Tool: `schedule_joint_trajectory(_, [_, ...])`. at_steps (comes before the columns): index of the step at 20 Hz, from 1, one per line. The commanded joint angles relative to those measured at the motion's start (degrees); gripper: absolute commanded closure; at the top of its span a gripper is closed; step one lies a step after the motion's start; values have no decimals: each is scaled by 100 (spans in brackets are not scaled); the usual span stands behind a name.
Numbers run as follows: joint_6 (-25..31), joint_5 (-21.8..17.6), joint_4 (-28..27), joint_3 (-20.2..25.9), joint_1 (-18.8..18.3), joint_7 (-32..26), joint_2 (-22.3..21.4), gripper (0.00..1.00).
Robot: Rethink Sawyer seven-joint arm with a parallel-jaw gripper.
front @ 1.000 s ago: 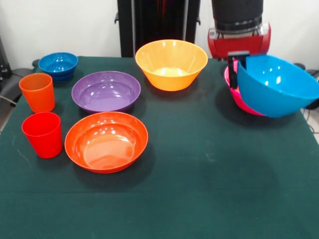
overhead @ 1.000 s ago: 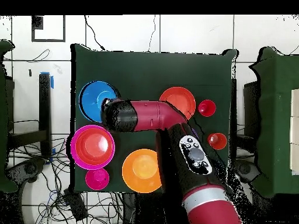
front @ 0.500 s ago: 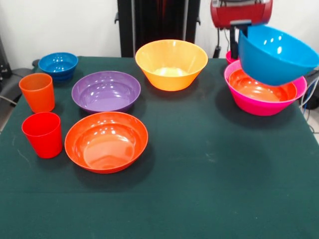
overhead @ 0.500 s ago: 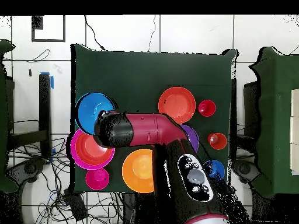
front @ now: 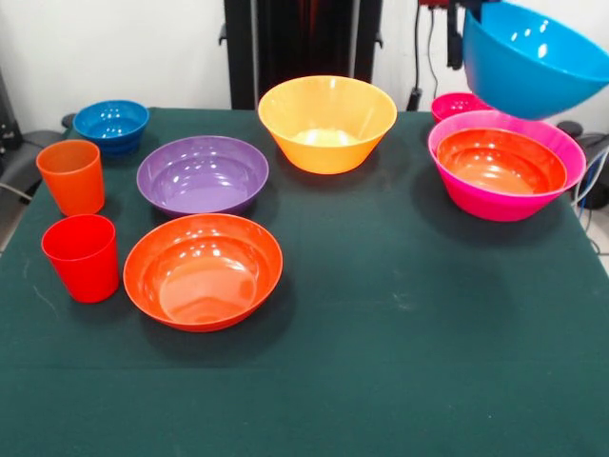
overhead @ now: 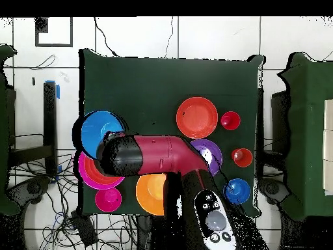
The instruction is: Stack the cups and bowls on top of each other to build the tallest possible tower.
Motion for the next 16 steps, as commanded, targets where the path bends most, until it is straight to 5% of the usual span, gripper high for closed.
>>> schedule_joint_trajectory(1, [454, 315, 663, -127, 121, 668, -329, 100])
schedule_joint_trajectory(8, [214, 343, 710, -235, 320, 835, -392, 100])
schedule_joint_trajectory(16, [-600, 308, 383, -495, 648, 1142, 274, 100])
